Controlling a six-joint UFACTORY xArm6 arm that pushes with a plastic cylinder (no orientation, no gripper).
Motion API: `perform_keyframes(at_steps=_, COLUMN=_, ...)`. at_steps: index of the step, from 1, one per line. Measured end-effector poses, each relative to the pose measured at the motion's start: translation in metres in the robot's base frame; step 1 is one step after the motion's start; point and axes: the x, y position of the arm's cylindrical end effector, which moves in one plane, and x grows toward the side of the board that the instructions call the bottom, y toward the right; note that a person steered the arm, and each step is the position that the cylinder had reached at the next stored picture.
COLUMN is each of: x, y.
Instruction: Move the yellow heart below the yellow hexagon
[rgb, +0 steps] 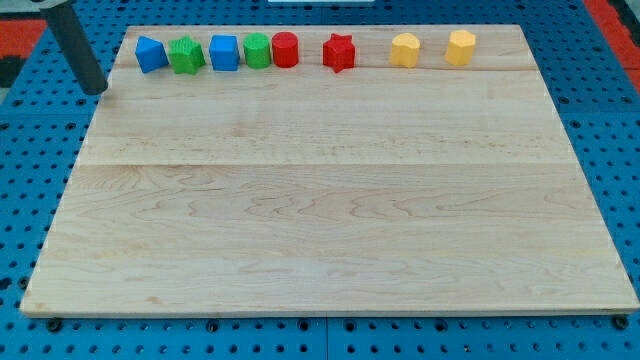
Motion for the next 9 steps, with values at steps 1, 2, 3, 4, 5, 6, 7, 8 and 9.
perform_keyframes(at_steps=1, x=0.015, y=0.003)
perform_keyframes(at_steps=2, x=0.034, y=0.016)
perform_keyframes(at_steps=3, x=0.027, y=-0.012)
perform_keyframes(at_steps=4, x=0.019, y=-0.011)
perform_keyframes(at_steps=5, x=-0.04, y=-0.013)
perform_keyframes(at_steps=6, x=-0.063, y=0.001)
perform_keyframes(at_steps=7, x=-0.123, y=0.013)
perform_keyframes(at_steps=8, x=-0.129, y=0.023)
perform_keyframes(at_steps=9, x=-0.129, y=0.056)
